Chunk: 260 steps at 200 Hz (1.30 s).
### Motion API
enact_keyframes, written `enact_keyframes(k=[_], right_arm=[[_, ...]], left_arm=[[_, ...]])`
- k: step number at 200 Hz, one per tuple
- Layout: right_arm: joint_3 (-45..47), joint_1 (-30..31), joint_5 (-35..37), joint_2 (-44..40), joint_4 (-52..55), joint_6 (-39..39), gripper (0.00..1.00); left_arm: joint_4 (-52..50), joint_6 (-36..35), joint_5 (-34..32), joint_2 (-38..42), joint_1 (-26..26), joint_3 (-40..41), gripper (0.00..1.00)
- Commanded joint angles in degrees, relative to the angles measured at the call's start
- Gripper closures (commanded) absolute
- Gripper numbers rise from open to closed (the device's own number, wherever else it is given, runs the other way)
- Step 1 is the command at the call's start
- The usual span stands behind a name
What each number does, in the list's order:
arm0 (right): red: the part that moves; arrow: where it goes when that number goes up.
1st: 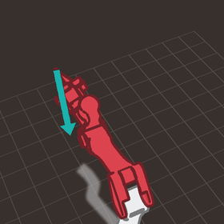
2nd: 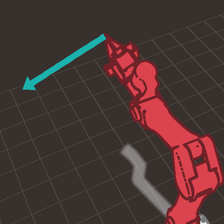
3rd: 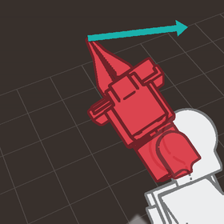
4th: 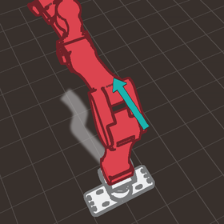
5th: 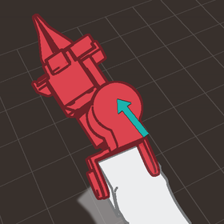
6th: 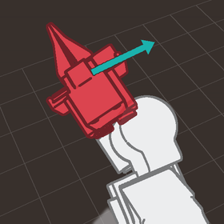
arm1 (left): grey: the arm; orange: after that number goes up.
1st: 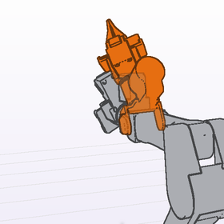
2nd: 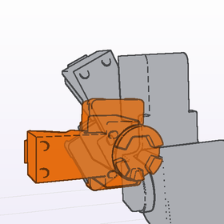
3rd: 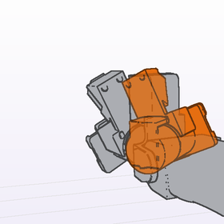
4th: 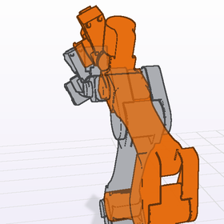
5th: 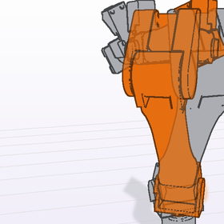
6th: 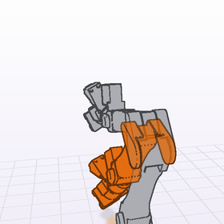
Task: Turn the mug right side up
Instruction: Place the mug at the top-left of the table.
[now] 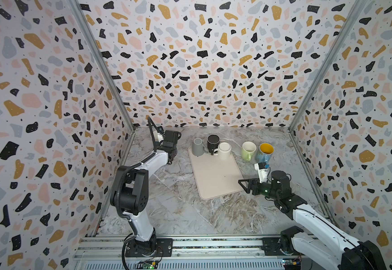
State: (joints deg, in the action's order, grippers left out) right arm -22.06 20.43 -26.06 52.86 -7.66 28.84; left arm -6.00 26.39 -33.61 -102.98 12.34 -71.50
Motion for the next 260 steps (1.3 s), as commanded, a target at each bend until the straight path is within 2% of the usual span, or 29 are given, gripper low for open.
enact_keyframes(k=[1,86,110,114,120,127,136,149,167,192,233,260], right_arm=[[-0.5,-0.5,0.4,0.2,0.8,-1.1,0.18],[-1.4,-0.7,-0.6,4.8,-0.4,-0.6,0.17],[-2.3,-0.7,-0.8,6.0,0.4,-0.5,0.12],[-2.4,-0.7,-0.8,6.1,0.5,-0.5,0.11],[-2.5,-0.7,-0.8,6.2,0.5,-0.4,0.08],[-2.5,-0.7,-0.7,6.4,0.4,-0.5,0.06],[-2.5,-0.7,-0.7,6.5,0.2,-0.4,0.05],[-2.8,-0.7,-0.8,6.7,0.2,-0.4,0.05],[-3.2,-0.7,-0.8,7.2,0.2,-0.3,0.04],[-3.8,-0.7,-0.8,8.4,0.5,-0.5,0.04],[-7.6,-1.3,2.5,11.2,5.2,-2.9,0.05],[-9.5,-1.6,5.8,12.7,7.6,-4.2,0.05]], left_arm=[[5.3,-1.2,-1.2,-0.4,-1.3,-3.9,1.0],[6.0,-2.4,0.1,-5.6,-2.2,-4.4,1.0],[6.7,-3.6,0.2,-5.6,-2.3,-3.2,1.0],[6.7,-3.6,0.2,-5.5,-2.4,-3.0,0.92],[6.6,-3.6,0.3,-5.5,-2.3,-2.9,0.72],[6.6,-3.6,0.5,-5.3,-2.4,-2.6,0.57],[6.5,-3.4,0.6,-5.0,-2.3,-2.1,0.44],[7.0,-3.2,0.9,-4.1,-2.4,-0.9,0.33],[7.8,-3.0,1.2,-2.7,-2.3,0.6,0.21],[6.5,-1.9,2.1,-0.9,-2.3,1.0,0.13],[5.2,0.0,5.1,3.6,-2.4,3.0,0.03],[4.2,1.5,9.1,5.7,-2.2,4.5,0.0]])
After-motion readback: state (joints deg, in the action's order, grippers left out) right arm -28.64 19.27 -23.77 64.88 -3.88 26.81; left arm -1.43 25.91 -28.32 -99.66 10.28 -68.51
